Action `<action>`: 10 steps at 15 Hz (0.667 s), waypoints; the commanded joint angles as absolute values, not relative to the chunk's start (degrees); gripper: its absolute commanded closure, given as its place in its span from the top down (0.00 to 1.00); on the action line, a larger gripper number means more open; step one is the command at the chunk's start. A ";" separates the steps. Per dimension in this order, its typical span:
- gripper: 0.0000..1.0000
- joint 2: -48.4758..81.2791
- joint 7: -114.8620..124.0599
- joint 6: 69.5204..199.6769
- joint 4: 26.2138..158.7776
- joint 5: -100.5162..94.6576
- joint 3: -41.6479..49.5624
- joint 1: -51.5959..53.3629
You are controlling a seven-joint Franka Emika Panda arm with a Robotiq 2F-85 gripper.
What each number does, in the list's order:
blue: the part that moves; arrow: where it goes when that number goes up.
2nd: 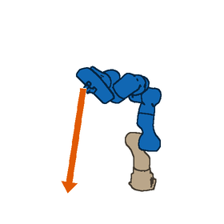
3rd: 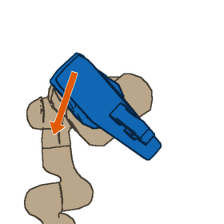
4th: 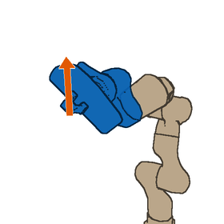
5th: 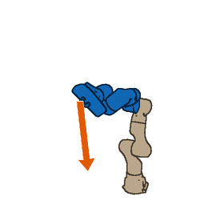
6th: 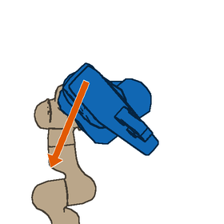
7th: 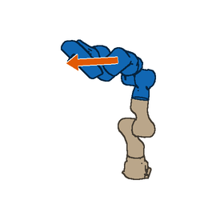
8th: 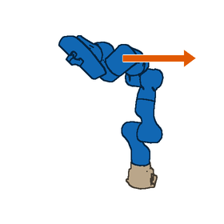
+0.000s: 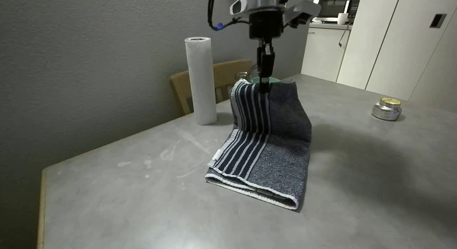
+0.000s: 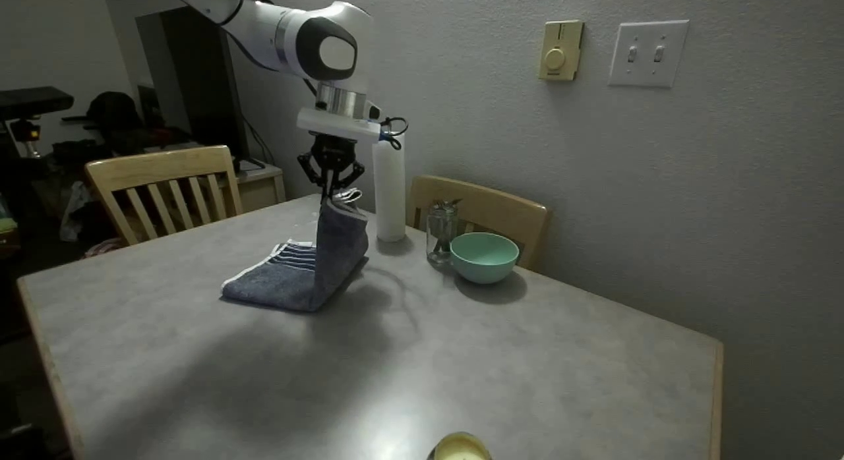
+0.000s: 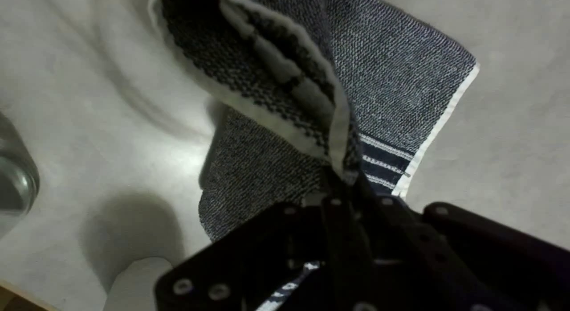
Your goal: Fold the towel from right to left
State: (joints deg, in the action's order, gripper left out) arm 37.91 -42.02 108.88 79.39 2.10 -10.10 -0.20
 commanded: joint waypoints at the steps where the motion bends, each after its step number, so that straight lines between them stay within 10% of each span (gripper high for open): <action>1: 0.02 37.77 -41.65 105.74 77.88 -0.65 -9.60 2.31; 10: 0.02 39.71 -38.39 105.74 77.36 -3.38 -9.87 6.24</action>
State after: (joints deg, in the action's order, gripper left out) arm 38.28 -39.66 107.10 78.66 -2.66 -10.06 5.59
